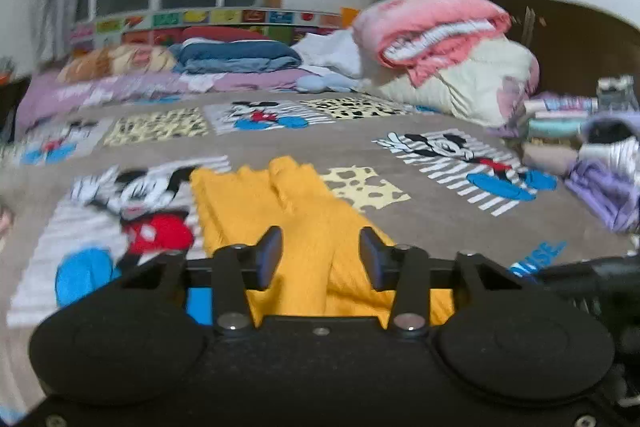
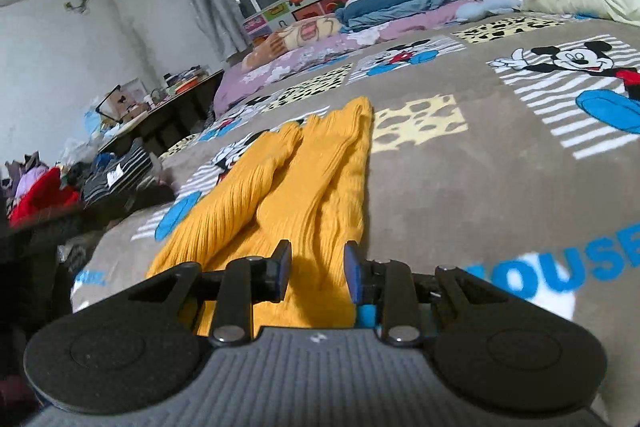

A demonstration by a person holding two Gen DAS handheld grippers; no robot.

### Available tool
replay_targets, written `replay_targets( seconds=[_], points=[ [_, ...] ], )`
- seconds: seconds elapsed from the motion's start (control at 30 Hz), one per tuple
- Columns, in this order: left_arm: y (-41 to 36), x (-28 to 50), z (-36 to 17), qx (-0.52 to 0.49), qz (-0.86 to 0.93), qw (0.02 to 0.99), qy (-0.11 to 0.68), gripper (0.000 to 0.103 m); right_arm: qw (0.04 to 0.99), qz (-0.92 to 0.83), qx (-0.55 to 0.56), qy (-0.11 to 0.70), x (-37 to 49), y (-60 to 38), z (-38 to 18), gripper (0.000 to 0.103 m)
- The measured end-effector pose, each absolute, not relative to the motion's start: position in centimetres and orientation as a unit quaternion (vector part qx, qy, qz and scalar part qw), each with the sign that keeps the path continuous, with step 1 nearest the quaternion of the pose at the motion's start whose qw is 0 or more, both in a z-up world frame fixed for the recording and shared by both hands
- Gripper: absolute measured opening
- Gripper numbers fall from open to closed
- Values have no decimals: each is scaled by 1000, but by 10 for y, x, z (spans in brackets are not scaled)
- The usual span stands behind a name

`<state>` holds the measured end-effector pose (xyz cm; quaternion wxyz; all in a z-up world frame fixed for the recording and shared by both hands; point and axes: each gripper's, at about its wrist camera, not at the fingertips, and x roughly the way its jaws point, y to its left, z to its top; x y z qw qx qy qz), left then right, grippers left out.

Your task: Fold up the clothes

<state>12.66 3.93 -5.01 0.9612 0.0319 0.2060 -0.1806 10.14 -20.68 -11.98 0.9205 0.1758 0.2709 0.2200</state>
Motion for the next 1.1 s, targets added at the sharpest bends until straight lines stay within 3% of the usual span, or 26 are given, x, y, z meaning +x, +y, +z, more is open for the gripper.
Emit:
replay_targets(
  seconds=[0.13,0.27,0.4,0.63,0.77,0.87,0.9,0.97,1.1],
  points=[
    [16,149,-57,101,-184,952,224,40,923,230,166,261,92,-207,-128,31],
    [16,170,-122,170,-159,928,291,41,925,237,160,251,85,-209,-129,31],
    [18,167,-108,165,-164,926,296,40,927,242,153,243,80,-210,-130,31],
    [17,113,-78,150,-158,947,236,40,934,247,144,217,66,-214,-121,30],
    [0,123,-114,200,-167,920,292,45,937,249,121,214,56,-211,-120,30],
    [0,112,-101,194,-172,927,271,45,940,248,94,217,50,-205,-122,30],
    [0,108,-97,192,-174,929,264,46,941,249,82,214,47,-203,-121,30],
    [3,90,-88,204,-173,933,241,59,944,251,56,206,41,-198,-118,30],
    [8,55,-93,256,-167,924,229,60,950,247,-12,191,28,-187,-120,30]
  ],
)
